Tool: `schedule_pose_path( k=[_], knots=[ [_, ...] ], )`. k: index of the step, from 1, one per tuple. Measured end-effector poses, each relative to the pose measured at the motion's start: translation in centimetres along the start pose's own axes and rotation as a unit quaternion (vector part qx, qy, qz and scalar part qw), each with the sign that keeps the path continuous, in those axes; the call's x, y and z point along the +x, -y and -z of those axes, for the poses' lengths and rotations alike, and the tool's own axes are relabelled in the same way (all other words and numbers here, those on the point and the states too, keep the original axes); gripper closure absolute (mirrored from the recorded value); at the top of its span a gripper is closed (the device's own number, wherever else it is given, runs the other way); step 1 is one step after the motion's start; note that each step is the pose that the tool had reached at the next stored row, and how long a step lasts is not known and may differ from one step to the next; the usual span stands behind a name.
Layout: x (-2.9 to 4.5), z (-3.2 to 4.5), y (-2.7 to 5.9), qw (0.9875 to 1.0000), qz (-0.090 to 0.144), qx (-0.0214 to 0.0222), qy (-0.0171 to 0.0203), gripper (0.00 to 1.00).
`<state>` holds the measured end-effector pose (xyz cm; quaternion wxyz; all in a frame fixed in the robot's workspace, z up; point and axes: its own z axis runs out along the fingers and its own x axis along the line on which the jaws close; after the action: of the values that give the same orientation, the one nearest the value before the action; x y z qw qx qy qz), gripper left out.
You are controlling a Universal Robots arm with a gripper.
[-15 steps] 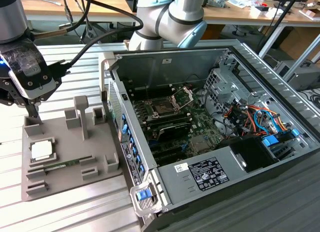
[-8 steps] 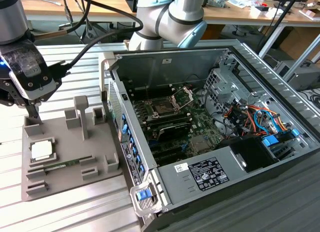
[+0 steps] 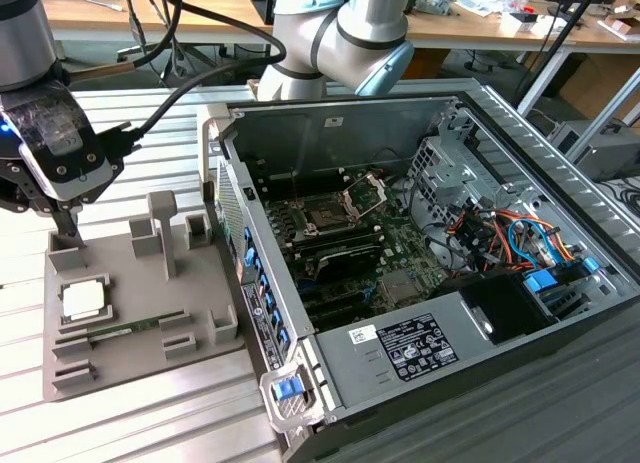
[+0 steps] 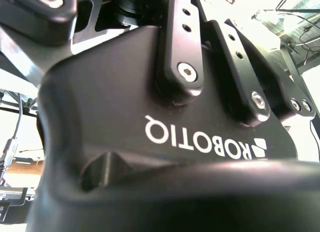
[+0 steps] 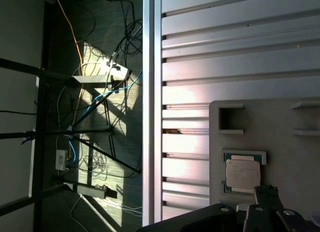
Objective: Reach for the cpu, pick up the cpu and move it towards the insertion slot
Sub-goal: 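Reach for the cpu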
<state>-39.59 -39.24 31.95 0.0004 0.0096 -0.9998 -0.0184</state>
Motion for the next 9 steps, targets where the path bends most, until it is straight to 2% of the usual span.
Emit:
schedule_pose_path(
  k=[9],
  knots=[
    [0.00, -0.15, 0.00, 1.0000, 0.000, 0.0000, 0.0000, 0.89]
  ],
)
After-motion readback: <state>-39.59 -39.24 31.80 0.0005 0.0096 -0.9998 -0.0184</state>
